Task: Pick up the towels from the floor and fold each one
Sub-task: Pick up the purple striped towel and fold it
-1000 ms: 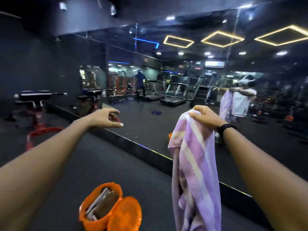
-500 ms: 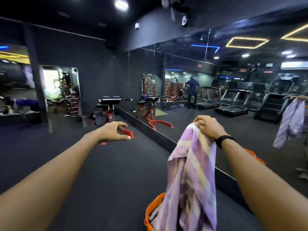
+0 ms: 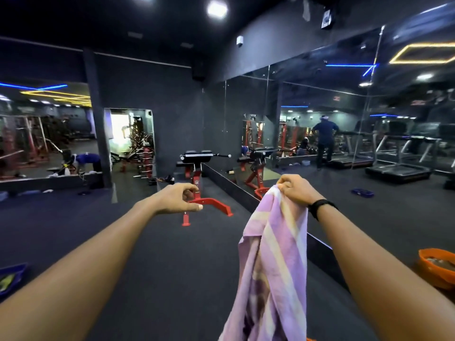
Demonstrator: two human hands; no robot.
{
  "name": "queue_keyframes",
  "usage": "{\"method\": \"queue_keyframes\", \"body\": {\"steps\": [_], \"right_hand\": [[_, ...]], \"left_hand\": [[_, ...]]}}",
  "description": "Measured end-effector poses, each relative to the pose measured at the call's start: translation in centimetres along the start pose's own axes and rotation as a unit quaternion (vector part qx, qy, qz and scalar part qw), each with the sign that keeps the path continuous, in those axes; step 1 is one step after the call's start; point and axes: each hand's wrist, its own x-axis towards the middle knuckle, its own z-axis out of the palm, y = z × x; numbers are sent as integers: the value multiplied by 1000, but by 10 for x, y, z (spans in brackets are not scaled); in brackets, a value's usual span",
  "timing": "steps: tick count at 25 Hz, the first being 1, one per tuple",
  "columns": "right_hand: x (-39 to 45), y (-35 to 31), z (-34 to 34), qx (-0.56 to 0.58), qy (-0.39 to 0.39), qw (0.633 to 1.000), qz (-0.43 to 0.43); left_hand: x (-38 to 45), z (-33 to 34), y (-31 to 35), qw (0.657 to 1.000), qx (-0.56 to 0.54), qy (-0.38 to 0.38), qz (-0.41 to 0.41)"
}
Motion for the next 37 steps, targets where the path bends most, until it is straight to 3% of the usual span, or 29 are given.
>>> {"method": "queue_keyframes", "body": {"steps": [3, 8, 13, 19, 26, 37], "right_hand": [[66, -6, 18, 3, -32, 999, -28], [157, 0, 40, 2, -19, 999, -38], [235, 38, 52, -27, 14, 1000, 9], [315, 85, 51, -68, 66, 991, 97], [350, 126, 25, -145, 140, 954, 222], [319, 209, -55, -216, 233, 884, 344]], "left_hand": [[57, -21, -22, 1000, -4, 17, -4], [151, -34, -62, 1000, -6, 29, -2], [262, -17, -91, 999, -30, 4, 31], [431, 14, -102, 988, -40, -63, 136], [589, 60, -59, 947, -70, -158, 269], [685, 167, 99, 854, -75, -261, 444]]}}
